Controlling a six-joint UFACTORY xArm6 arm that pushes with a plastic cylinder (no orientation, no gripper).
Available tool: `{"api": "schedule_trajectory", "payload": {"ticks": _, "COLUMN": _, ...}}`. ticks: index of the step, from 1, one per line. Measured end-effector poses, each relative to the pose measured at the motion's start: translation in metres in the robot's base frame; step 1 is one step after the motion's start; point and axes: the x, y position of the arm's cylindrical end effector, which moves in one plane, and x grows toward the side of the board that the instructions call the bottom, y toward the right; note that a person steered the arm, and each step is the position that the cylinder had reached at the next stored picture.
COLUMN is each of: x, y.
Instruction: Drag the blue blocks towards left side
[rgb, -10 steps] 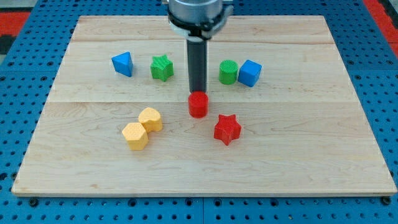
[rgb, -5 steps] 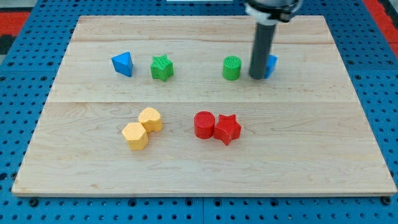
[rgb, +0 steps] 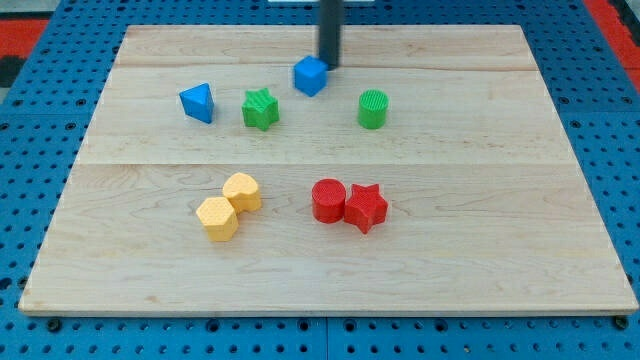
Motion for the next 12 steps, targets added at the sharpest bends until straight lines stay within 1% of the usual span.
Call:
{"api": "schedule_trajectory", "payload": {"ticks": 1, "x": 0.014, "y": -0.027}}
{"api": "schedule_trajectory", "payload": {"ticks": 2, "x": 0.01, "y": 0.036}}
{"api": "schedule_trajectory", "payload": {"ticks": 3, "x": 0.015, "y": 0.087}}
{"api": "schedule_trajectory", "payload": {"ticks": 4, "x": 0.018, "y": 0.012}}
{"api": "schedule_trajectory", "payload": {"ticks": 5, "x": 0.033, "y": -0.011}}
{"api": "schedule_trajectory", "payload": {"ticks": 7, "x": 0.05, "y": 0.013}}
{"api": "schedule_trajectory", "payload": {"ticks": 9, "x": 0.05, "y": -0.116}}
{"api": "schedule_trajectory", "payload": {"ticks": 10, "x": 0.055, "y": -0.135}}
{"api": "schedule_trajectory", "payload": {"ticks": 12, "x": 0.041, "y": -0.134}}
